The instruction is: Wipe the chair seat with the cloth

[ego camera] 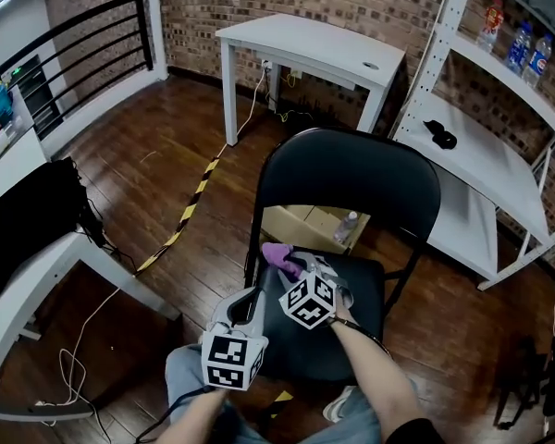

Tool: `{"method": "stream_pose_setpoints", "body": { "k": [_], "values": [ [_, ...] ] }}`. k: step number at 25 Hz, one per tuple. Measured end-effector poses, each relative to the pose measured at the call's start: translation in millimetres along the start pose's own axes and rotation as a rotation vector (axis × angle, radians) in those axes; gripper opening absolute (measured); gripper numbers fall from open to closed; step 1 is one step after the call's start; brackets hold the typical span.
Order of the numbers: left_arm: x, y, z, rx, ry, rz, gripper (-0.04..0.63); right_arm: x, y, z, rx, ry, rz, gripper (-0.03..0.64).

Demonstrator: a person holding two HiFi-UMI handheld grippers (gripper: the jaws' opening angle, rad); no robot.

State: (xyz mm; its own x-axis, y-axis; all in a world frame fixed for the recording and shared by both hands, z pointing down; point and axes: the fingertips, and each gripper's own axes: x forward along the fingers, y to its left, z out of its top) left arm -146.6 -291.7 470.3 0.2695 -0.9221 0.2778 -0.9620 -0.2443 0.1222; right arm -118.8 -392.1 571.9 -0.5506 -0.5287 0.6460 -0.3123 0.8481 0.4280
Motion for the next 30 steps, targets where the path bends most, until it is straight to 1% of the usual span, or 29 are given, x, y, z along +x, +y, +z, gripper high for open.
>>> {"method": "stream_pose_setpoints", "body": {
  "k": [4, 9, 12, 17, 21, 25, 28, 30],
  "values": [
    [7.6, 12.4, -4.8, -0.016, 0.026, 0.002, 0.006, 41.4, -13.5, -24.2, -0.082, 0.108, 0.017, 0.112],
    [12.4, 23.3, -15.3, -0.025, 0.054, 0.003, 0.006, 84.6, -24.2, -44.6, -0.156, 0.196, 0.032, 0.112],
    [14.9, 30.7, -20.1, -0.022, 0.062, 0.011, 0.006, 100.7, -25.1, -46.0, -0.176, 0.226, 0.043, 0.112],
    [12.3, 35.3, -26.1, -0.016, 0.068, 0.016, 0.006, 97.3, 1.7, -43.8, -0.179, 0.223, 0.081, 0.112],
    [6.8, 34.0, -13.5, 0.008, 0.027, 0.028, 0.006, 76.0, 27.6, -42.9, -0.181, 0.206, 0.103, 0.112],
    [-4.9, 35.3, -3.7, 0.01, -0.012, 0.045, 0.005, 54.3, 62.9, -40.5, -0.164, 0.186, 0.125, 0.112],
    [-13.6, 26.8, -2.0, 0.022, -0.037, 0.035, 0.006, 37.6, 90.0, -40.7, -0.142, 0.172, 0.139, 0.112],
    [-18.8, 20.4, 0.1, 0.031, -0.044, 0.024, 0.006, 24.8, 110.0, -38.8, -0.149, 0.16, 0.157, 0.112]
  ]
}}
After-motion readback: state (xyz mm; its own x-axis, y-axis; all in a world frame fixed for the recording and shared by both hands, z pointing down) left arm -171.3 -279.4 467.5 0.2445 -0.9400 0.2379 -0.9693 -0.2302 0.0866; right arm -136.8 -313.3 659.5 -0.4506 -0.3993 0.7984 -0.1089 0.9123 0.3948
